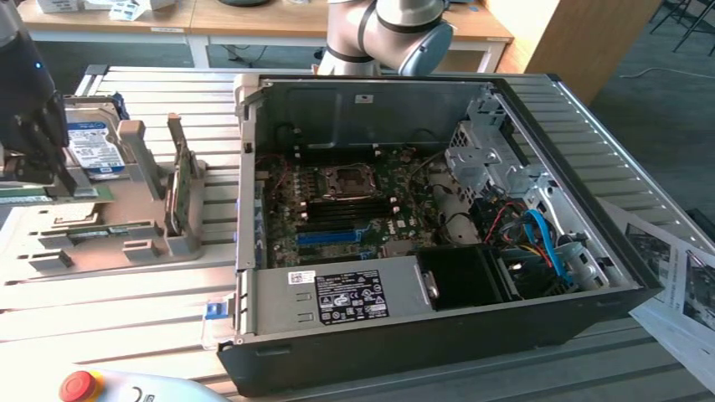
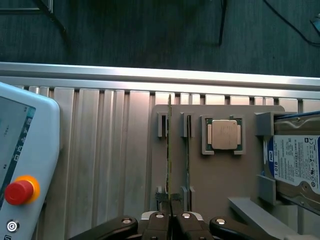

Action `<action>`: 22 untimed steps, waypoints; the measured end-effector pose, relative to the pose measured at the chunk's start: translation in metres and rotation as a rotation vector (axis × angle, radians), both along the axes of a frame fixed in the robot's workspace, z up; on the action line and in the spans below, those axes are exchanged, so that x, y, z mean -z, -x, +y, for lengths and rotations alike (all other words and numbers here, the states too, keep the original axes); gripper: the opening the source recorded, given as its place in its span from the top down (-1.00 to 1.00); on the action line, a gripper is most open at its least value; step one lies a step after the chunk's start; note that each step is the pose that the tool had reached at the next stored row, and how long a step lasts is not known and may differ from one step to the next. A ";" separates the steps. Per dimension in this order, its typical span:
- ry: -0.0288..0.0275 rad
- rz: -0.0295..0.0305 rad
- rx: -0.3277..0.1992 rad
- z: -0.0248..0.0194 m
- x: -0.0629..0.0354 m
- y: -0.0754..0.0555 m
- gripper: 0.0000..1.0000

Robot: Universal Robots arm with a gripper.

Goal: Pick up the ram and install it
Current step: 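Pick up the ram and move it above insertion slot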

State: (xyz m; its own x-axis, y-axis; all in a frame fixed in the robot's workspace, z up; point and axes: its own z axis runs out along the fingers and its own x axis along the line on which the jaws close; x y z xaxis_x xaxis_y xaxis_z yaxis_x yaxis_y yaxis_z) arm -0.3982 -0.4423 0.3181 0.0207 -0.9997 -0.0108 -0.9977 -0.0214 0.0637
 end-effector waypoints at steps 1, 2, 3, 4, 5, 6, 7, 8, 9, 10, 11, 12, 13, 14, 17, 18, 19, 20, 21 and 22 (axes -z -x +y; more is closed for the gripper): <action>0.0003 0.0006 0.000 0.0000 -0.0018 0.000 0.76; 0.0005 0.0011 0.000 0.0000 -0.0036 0.000 0.76; 0.0008 0.0016 0.000 0.0000 -0.0052 0.000 0.76; 0.0011 0.0021 0.000 0.0000 -0.0069 0.000 0.76; 0.0014 0.0026 0.000 0.0000 -0.0086 0.000 0.76; 0.0018 0.0030 0.000 0.0000 -0.0102 0.000 0.76; 0.0021 0.0035 0.000 0.0000 -0.0120 0.000 0.76; 0.0025 0.0037 0.000 0.0000 -0.0136 0.000 0.76; 0.0029 0.0039 0.000 0.0000 -0.0153 0.000 0.76; 0.0032 0.0038 0.000 0.0000 -0.0167 0.000 0.76; 0.0036 0.0040 0.000 -0.0001 -0.0182 0.000 0.76; 0.0040 0.0040 0.000 -0.0001 -0.0197 0.000 0.76; 0.0045 0.0042 0.000 -0.0001 -0.0213 0.000 0.76; 0.0049 0.0043 0.000 0.0000 -0.0228 0.000 0.76; 0.0064 0.0049 0.000 0.0000 -0.0275 0.000 0.76; 0.0069 0.0051 0.000 0.0000 -0.0290 0.000 0.76; 0.0075 0.0053 0.000 0.0000 -0.0305 0.000 0.76; 0.0080 0.0056 0.000 0.0000 -0.0319 0.000 0.76; 0.0085 0.0058 0.000 0.0000 -0.0331 0.000 0.76; 0.0091 0.0061 0.000 0.0000 -0.0344 0.000 0.76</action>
State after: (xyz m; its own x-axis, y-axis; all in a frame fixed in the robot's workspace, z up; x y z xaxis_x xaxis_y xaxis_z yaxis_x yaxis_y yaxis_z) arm -0.3981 -0.4423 0.3524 0.0207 -0.9998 -0.0019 -0.9973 -0.0208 0.0700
